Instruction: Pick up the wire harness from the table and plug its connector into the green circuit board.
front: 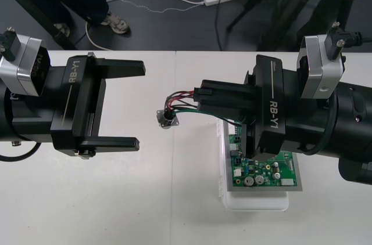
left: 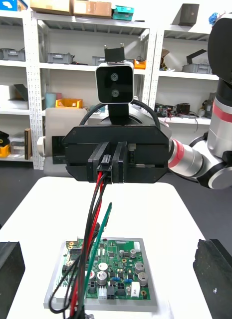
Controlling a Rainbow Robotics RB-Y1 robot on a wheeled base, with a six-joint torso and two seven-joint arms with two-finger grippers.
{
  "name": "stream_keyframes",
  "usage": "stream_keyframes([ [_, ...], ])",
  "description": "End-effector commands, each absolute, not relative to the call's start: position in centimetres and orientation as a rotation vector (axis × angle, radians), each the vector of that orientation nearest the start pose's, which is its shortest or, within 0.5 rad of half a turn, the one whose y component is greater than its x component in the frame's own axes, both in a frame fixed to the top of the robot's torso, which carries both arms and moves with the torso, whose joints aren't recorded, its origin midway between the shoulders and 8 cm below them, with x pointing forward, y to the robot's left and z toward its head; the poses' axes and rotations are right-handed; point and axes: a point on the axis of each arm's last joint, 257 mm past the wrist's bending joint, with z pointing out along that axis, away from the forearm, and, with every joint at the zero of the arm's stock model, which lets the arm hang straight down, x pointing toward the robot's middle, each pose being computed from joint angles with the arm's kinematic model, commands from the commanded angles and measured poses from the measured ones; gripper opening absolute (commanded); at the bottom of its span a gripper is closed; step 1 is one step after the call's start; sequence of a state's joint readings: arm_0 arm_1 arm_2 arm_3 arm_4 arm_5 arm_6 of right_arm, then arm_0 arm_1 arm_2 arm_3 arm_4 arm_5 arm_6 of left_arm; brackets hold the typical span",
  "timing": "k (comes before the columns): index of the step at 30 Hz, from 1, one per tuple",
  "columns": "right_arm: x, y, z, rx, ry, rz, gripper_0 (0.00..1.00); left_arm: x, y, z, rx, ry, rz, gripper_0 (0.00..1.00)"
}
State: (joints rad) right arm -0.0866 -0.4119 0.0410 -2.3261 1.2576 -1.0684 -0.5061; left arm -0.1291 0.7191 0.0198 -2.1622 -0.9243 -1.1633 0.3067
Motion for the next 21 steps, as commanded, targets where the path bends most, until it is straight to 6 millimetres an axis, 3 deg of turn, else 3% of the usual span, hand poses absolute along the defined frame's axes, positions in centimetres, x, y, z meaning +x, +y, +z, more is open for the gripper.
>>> stream_keyframes([
  [1,25.2,1.0,3.7,-1.133,0.881,1.027,0.0,26.9,5.2,1.6,1.281,0.92,-1.013,1.0],
  [8,24.3,1.1,3.7,-1.094,0.863,1.14,0.0,26.9,5.1,1.9,1.277,0.927,-1.029,1.0],
  [21,24.6,1.5,2.8,-1.14,0.845,1.063,0.0,26.3,4.5,2.2,1.266,0.923,-1.09,1.0],
])
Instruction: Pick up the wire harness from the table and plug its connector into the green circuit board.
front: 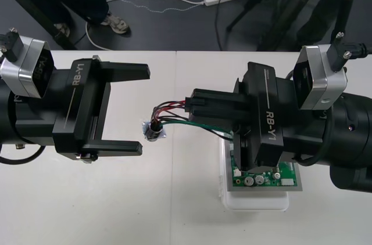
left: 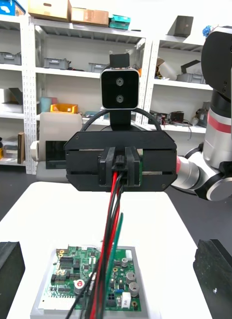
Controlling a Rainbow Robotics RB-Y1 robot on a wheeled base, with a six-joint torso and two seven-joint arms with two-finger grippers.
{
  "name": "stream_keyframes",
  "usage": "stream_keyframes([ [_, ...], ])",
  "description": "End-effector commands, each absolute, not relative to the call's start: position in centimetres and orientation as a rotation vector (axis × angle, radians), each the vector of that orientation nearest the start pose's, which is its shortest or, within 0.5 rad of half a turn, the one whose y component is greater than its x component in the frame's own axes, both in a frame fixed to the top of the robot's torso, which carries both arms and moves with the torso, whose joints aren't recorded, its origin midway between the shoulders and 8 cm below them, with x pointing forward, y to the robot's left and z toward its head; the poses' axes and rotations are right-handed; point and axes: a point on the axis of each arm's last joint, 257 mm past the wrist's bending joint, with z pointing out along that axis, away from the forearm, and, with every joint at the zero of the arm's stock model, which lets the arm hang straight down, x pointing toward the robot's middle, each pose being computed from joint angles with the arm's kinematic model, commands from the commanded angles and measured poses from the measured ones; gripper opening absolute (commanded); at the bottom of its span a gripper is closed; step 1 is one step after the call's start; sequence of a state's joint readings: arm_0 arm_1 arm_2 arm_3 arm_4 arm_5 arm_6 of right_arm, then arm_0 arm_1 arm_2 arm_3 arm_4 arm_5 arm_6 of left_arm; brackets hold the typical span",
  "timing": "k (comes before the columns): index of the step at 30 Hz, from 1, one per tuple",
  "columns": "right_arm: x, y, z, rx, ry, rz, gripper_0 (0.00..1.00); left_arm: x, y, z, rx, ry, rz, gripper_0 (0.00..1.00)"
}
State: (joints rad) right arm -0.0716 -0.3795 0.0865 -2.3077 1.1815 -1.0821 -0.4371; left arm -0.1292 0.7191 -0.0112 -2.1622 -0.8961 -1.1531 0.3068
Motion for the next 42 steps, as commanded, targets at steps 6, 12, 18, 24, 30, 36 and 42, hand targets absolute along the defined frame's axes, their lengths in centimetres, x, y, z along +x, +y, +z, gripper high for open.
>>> stream_keyframes([
  [6,24.8,1.5,2.7,-1.137,0.838,1.043,0.0,26.2,4.1,2.5,1.266,0.916,-1.106,1.0],
  [12,24.8,1.5,2.5,-1.136,0.832,1.026,0.0,26.0,3.8,2.5,1.257,0.925,-1.141,1.0],
  [18,24.9,1.4,2.2,-1.136,0.832,1.011,0.0,26.0,3.4,2.6,1.245,0.927,-1.163,1.0],
  [24,25.0,1.3,2.1,-1.138,0.832,1.005,0.0,26.0,3.2,2.8,1.247,0.927,-1.164,1.0],
  [30,25.1,1.3,2.2,-1.132,0.833,1.003,0.0,26.0,2.6,2.9,1.248,0.922,-1.173,1.0],
  [36,25.1,1.3,2.2,-1.131,0.834,1.003,0.0,25.9,1.9,2.9,1.245,0.921,-1.186,1.0],
  [42,25.0,1.3,2.5,-1.121,0.828,1.018,0.0,26.0,1.5,2.9,1.251,0.919,-1.182,1.0],
])
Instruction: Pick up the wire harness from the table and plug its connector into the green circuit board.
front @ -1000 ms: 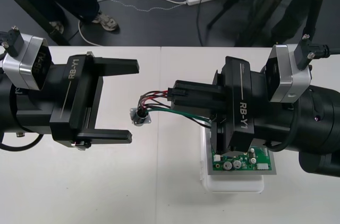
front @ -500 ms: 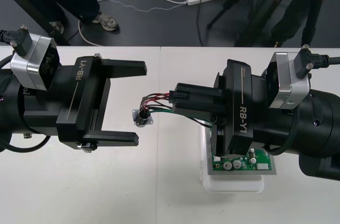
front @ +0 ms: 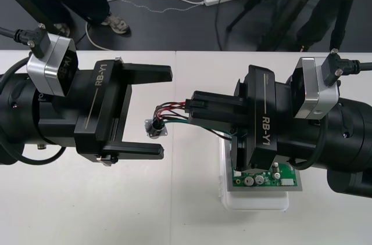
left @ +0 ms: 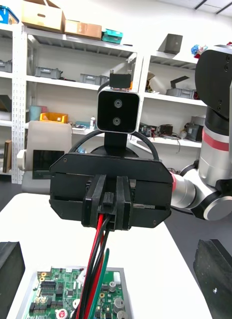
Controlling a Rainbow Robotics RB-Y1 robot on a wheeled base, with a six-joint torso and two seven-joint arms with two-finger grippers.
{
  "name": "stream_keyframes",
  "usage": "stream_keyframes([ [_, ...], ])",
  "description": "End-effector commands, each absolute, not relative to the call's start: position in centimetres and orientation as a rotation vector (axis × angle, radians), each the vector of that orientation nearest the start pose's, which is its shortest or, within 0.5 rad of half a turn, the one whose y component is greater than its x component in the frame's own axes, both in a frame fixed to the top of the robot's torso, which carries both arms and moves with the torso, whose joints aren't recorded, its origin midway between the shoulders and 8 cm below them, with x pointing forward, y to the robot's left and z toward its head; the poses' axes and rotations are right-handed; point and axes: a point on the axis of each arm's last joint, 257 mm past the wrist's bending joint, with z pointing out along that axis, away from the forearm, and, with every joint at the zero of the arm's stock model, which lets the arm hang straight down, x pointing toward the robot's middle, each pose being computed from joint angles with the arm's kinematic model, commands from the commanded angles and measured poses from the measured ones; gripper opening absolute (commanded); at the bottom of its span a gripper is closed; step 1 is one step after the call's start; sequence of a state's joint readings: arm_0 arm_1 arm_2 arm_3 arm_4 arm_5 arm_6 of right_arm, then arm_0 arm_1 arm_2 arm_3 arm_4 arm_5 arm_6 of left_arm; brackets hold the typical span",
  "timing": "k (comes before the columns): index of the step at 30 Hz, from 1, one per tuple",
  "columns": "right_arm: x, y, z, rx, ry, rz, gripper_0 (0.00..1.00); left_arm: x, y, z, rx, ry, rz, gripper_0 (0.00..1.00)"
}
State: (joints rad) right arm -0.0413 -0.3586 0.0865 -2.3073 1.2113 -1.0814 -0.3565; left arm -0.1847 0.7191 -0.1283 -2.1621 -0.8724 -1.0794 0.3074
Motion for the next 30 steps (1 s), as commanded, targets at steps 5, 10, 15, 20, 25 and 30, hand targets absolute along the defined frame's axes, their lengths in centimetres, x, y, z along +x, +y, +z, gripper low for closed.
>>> stream_keyframes([
  [5,24.8,1.3,2.7,-1.115,0.822,1.027,0.0,25.9,1.0,3.0,1.253,0.917,-1.191,1.0],
  [10,24.9,1.3,2.7,-1.113,0.82,1.025,0.0,25.8,0.6,3.1,1.251,0.91,-1.2,1.0],
  [15,24.8,1.4,2.8,-1.111,0.814,1.027,0.0,25.9,0.2,3.3,1.249,0.9,-1.197,1.0],
  [20,24.9,1.3,2.7,-1.108,0.818,1.03,0.0,25.8,-0.2,3.2,1.251,0.899,-1.214,1.0],
  [25,25.0,1.3,2.7,-1.107,0.818,1.03,0.0,25.9,-0.3,3.2,1.254,0.9,-1.206,1.0],
  [30,25.0,1.3,2.6,-1.108,0.818,1.028,0.0,26.2,-0.3,3.1,1.251,0.907,-1.205,1.0],
])
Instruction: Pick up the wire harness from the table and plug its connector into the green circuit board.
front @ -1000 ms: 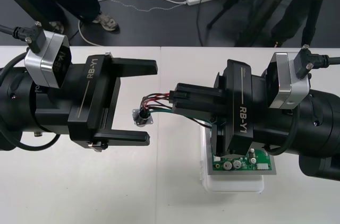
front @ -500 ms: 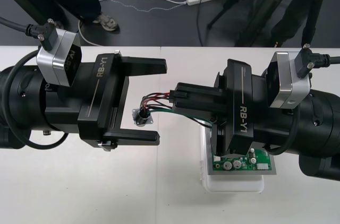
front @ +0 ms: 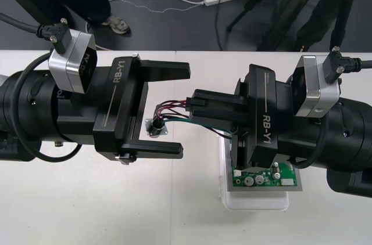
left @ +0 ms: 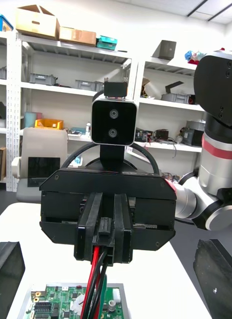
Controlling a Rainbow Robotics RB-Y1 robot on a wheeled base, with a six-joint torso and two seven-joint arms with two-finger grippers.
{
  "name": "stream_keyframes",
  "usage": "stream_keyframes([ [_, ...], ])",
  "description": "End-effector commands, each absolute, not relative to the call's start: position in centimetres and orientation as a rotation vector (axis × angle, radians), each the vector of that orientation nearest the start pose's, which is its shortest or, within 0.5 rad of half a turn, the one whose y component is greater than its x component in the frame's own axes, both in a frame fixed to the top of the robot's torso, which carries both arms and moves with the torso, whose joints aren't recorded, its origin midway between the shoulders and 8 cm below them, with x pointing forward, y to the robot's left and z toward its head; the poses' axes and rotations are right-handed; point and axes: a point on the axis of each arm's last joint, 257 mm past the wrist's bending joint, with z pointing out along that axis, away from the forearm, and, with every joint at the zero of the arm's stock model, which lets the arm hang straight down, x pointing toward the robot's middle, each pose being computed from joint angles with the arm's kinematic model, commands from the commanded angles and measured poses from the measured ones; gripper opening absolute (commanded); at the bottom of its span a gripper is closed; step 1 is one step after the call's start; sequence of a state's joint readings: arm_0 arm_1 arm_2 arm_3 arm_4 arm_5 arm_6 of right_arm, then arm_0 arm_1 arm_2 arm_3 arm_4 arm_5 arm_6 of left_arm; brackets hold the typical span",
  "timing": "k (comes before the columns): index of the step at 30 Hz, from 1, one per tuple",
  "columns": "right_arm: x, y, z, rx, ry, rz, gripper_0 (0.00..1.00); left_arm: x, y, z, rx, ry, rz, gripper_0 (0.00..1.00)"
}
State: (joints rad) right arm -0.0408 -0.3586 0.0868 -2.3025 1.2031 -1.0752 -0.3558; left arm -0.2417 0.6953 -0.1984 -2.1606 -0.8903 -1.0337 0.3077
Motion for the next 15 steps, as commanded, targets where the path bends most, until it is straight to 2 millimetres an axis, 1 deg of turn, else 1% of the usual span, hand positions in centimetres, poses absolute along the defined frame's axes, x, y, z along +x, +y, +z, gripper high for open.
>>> stream_keyframes([
  [1,25.09,1.29,2.63,-1.106,0.82,1.03,0.0,26.26,-0.36,3.01,1.25,0.909,-1.209,1.0],
  [3,25.17,1.26,2.55,-1.103,0.823,1.032,0.0,26.33,-0.36,2.99,1.251,0.909,-1.206,0.99],
  [5,25.16,1.26,2.55,-1.105,0.822,1.031,0.0,26.43,-0.38,2.94,1.252,0.911,-1.207,0.95],
  [6,25.16,1.26,2.55,-1.105,0.822,1.031,0.0,26.48,-0.36,2.91,1.251,0.913,-1.207,0.89],
  [7,25.16,1.26,2.55,-1.106,0.821,1.029,0.0,26.56,-0.38,2.98,1.25,0.912,-1.205,0.81],
  [8,25.14,1.25,2.58,-1.106,0.82,1.03,0.0,26.58,-0.34,3.05,1.249,0.911,-1.205,0.79],
  [9,25.12,1.26,2.64,-1.104,0.818,1.032,0.0,26.56,-0.38,2.98,1.25,0.912,-1.205,0.75],
  [12,25.06,1.23,2.68,-1.104,0.816,1.034,0.0,26.59,-0.36,2.94,1.251,0.913,-1.206,0.72],
  [14,25.03,1.22,2.63,-1.105,0.815,1.032,0.0,26.6,-0.33,3.0,1.25,0.912,-1.206,0.66],
  [15,25.03,1.22,2.63,-1.105,0.815,1.032,0.0,26.6,-0.33,3.0,1.25,0.912,-1.206,0.66],
])
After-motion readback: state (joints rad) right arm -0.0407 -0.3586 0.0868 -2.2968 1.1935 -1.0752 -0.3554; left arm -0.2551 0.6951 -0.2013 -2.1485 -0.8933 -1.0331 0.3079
